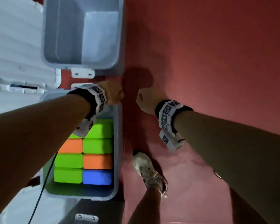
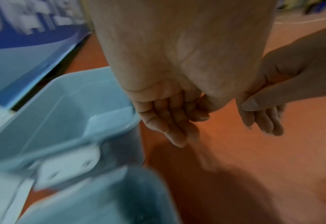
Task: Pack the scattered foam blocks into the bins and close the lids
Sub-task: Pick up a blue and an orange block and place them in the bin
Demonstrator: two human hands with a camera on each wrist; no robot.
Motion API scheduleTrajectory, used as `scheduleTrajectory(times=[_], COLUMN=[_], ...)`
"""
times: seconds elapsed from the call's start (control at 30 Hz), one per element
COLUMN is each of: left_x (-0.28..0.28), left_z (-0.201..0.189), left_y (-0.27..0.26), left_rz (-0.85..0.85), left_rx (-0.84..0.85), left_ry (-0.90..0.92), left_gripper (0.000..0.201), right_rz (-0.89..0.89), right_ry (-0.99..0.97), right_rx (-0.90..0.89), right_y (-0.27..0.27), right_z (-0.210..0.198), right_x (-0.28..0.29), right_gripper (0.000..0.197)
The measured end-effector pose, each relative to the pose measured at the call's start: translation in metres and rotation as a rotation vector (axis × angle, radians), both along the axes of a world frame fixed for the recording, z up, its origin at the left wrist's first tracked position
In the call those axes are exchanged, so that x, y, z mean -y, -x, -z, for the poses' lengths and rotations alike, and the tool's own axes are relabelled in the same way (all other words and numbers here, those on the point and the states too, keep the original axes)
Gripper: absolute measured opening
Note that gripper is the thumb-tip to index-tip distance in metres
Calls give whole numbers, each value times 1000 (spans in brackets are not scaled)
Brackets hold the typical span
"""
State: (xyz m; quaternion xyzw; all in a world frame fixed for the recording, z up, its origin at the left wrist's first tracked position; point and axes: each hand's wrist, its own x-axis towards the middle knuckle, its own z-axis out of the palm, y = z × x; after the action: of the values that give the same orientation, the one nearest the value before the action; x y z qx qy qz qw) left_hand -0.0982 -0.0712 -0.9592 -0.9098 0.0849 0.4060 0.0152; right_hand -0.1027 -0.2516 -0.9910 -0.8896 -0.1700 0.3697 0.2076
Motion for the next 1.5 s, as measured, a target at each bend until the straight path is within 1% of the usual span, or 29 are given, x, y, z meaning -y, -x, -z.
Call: scheduleTrajectory(times=[0.03,0.1,0.2,0.27,0.33,0.4,0.47,0.57,0.6,0.63,0.7,0.77,0.83,0.9,0.97,1.1,1.23,1.33,1.5], left_x=[28,76,178,244,317,394,466,598,631,663,750,814,897,957,1018,1117,1181,1219,1296], left_z=[-5,-12,-21,-22,-21,-18,-12,-16,-20,-22,-26,-34,-48,-63,-77,-101,-114,-120,-123], left_y=[-19,-50,-99,-121,-135,-139,-139,-131,-132,-132,-131,-130,-124,-122,-117,-105,-103,-113,-161], left_rz=[57,101,153,217,303,419,547,736,790,814,844,829,878,935,993,1075,1124,1172,1217], left_rx=[-7,-6,-6,-9,-28,-85,-134,-167,-177,-197,-208,-232,-232,-230,-203,-150,-126,-130,-63], left_ry=[-1,23,82,93,109,116,75,8,10,17,27,37,44,45,56,92,133,107,143], left_gripper=[37,32,35,36,36,33,29,28,29,31,31,27,26,23,23,23,28,30,27], right_rz=[47,118,264,333,410,477,536,655,685,709,807,896,1016,1091,1162,1273,1321,1341,1324], right_ry=[11,33,98,125,149,173,205,248,253,258,270,262,263,257,271,317,354,359,360], right_rx=[3,24,53,53,27,-11,-61,-117,-118,-116,-119,-113,-118,-120,-124,-134,-158,-113,-25], right_y=[-10,-27,-45,-50,-50,-46,-39,-22,-17,-13,0,12,30,46,67,104,116,100,37], right_z=[-6,-16,-28,-28,-22,-14,-9,-9,-9,-9,-15,-19,-32,-43,-60,-88,-104,-112,-125], right_x=[30,83,187,253,321,391,451,557,583,609,686,744,820,876,930,1016,1067,1091,1146], right_gripper=[23,23,27,35,36,31,29,32,34,36,37,36,32,25,23,25,34,34,34])
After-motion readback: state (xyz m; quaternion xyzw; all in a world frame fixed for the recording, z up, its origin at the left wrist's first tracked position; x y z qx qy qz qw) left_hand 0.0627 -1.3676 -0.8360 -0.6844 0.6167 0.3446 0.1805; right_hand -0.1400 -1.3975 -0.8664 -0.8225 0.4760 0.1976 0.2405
